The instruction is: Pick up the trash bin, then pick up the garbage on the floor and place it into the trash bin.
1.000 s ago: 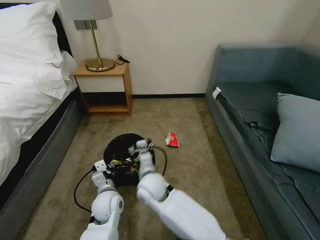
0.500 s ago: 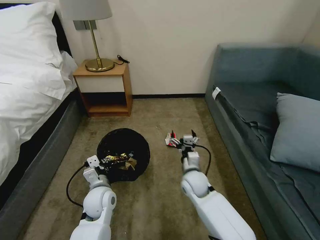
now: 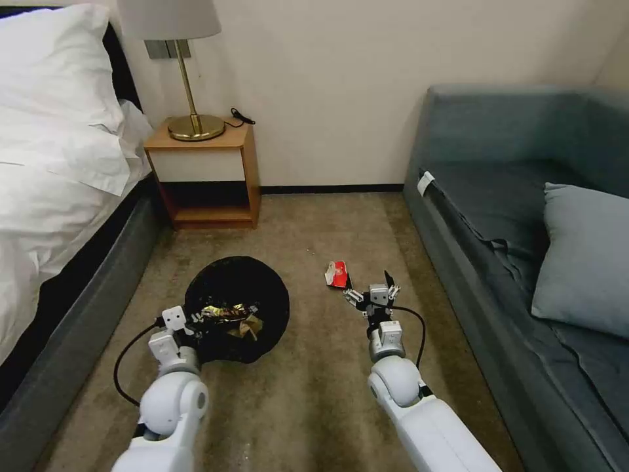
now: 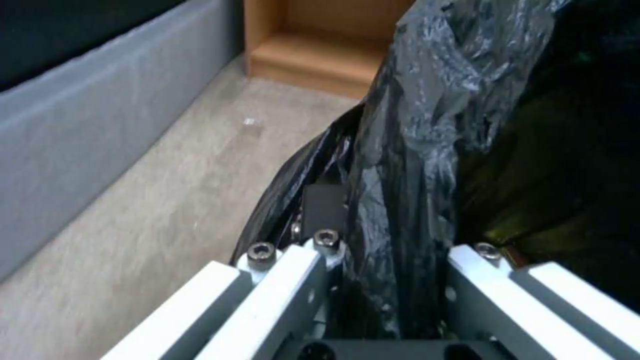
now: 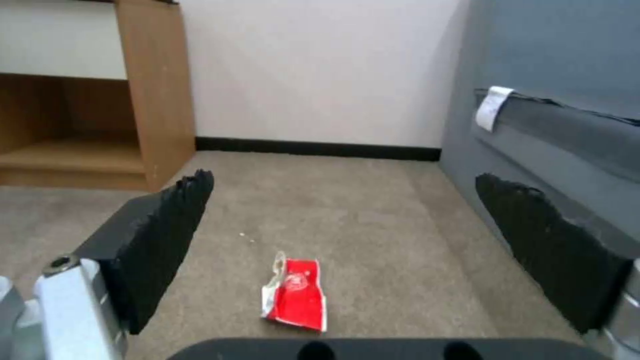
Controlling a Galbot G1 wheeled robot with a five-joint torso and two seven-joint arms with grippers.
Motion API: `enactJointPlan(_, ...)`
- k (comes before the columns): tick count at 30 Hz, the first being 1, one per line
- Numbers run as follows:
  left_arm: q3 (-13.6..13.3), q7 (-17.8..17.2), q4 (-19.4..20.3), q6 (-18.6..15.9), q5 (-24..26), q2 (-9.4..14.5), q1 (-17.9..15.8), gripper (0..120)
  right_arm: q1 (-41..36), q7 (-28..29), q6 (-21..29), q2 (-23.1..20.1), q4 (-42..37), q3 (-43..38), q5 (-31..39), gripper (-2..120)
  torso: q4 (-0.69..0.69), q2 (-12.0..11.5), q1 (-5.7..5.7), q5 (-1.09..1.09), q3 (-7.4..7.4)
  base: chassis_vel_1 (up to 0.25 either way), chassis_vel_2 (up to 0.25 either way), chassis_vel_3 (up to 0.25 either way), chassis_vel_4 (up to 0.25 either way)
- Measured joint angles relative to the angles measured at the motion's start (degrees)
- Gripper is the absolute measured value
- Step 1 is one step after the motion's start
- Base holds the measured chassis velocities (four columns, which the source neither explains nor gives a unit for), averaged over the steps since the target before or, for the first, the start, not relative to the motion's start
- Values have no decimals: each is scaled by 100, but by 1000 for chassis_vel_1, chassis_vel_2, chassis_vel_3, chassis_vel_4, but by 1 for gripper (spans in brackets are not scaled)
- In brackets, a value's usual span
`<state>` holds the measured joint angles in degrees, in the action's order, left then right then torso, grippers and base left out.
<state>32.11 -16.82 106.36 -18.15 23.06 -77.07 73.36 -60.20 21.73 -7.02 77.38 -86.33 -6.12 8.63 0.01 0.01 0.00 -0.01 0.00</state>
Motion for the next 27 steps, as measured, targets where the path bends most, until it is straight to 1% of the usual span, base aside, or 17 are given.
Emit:
enactJointPlan(1,-7,56,-29,14,37,66,-81,1,-36,-9,-44,15,0,-55,-8,100,-1,0,0,0,0,0,0,0,0)
enactJointPlan(3,-21,81,-47,24,58,98,-134,1,-62,-29,-72,22,2,-91,-19,100,0,0,0,0,0,0,0,0,0)
enactJointPlan(4,-59,97,-68,49,82,138,-231,1,-122,-94,-146,28,7,-161,-38,100,-1,0,0,0,0,0,0,0,0)
enactJointPlan(7,-108,69,-74,62,99,120,-329,1,-207,-209,-259,27,18,-248,-48,100,-2,0,0,0,0,0,0,0,0)
enactJointPlan(11,-123,47,-61,67,87,42,-301,1,-277,-367,-276,10,-7,-333,12,100,-2,0,0,1,0,0,0,0,0)
enactJointPlan(14,-122,41,-51,71,82,59,-292,1,-283,-452,-276,-7,-46,-355,102,100,-1,0,0,1,0,0,0,0,0)
enactJointPlan(20,-99,14,-33,76,86,81,-307,1,-251,-489,-279,-23,-28,-350,145,100,-1,0,0,1,0,0,0,0,0)
enactJointPlan(22,-98,6,-27,78,87,54,-307,1,-212,-489,-279,-26,24,-313,147,98,-1,0,0,1,0,0,0,0,0)
enactJointPlan(27,-102,-2,-29,83,74,0,-296,1,-146,-468,-276,-27,43,-263,157,97,-1,-1,0,0,0,0,0,0,0)
